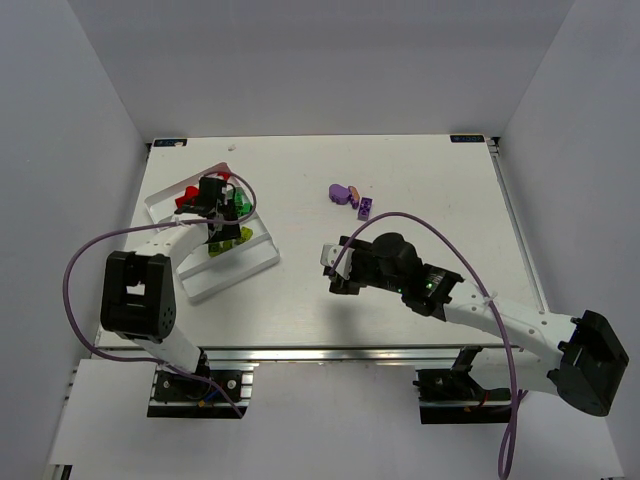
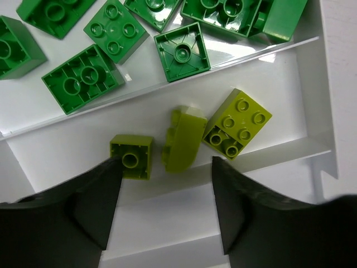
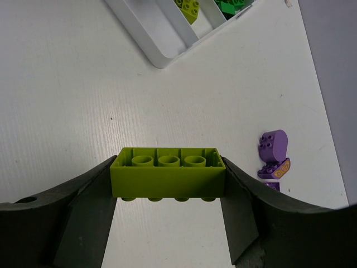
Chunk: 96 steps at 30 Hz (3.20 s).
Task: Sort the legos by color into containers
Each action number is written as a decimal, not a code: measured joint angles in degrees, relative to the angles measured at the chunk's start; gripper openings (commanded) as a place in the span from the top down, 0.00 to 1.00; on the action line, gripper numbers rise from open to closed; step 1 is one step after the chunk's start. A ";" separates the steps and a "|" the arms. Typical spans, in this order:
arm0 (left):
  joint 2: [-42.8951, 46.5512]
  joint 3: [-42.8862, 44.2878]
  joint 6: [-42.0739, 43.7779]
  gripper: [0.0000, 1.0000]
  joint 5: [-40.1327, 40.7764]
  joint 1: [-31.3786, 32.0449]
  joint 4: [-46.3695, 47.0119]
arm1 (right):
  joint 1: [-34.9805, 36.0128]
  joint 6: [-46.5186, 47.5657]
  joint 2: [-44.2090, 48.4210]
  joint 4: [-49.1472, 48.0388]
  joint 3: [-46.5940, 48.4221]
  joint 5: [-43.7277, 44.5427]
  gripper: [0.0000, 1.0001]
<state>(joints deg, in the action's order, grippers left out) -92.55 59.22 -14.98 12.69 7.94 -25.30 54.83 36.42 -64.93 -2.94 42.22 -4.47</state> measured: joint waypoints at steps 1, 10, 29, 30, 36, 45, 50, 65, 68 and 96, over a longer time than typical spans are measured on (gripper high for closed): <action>0.00 0.02 0.13 0.21 0.02 0.00 -0.04 | 0.00 -0.02 0.00 0.00 0.00 0.00 1.00; 8.44 -0.68 -0.52 0.02 -0.13 -0.20 0.28 | -0.42 -1.38 -10.23 1.64 6.64 -0.87 1.00; 38.93 -8.31 -2.05 0.02 1.46 -0.76 13.29 | -2.29 -37.73 -72.22 16.55 78.88 -7.82 0.91; 38.91 -8.31 -2.05 0.02 1.38 -0.76 13.29 | -2.29 -38.53 -72.91 16.55 78.93 -7.39 0.90; 38.93 -8.31 -2.19 0.02 0.24 -0.76 13.35 | -2.29 -42.21 -75.84 16.52 79.97 -4.42 0.66; 38.80 -8.31 -2.25 0.02 -1.62 -0.76 13.35 | -2.40 -42.27 -76.04 16.46 81.35 -2.71 0.32; 38.58 -8.31 -2.25 0.02 -2.69 -0.76 13.38 | -2.89 -42.25 -75.56 16.41 80.28 -2.84 0.23; 38.60 -8.46 -2.23 0.02 -3.30 -0.76 13.77 | -5.57 -41.94 -66.20 14.08 70.40 -4.15 0.15; 38.60 -8.85 -2.23 0.02 -3.39 -0.76 13.77 | -5.57 -41.79 -66.75 14.78 72.50 -4.72 0.16; 37.51 -8.96 -2.23 0.02 -4.59 -0.76 13.73 | -3.37 -30.56 -62.86 19.52 60.06 -10.23 0.29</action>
<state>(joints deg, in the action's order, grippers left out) -55.05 50.26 -17.21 8.10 7.18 -11.57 51.46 5.87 -127.79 16.58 102.28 -14.70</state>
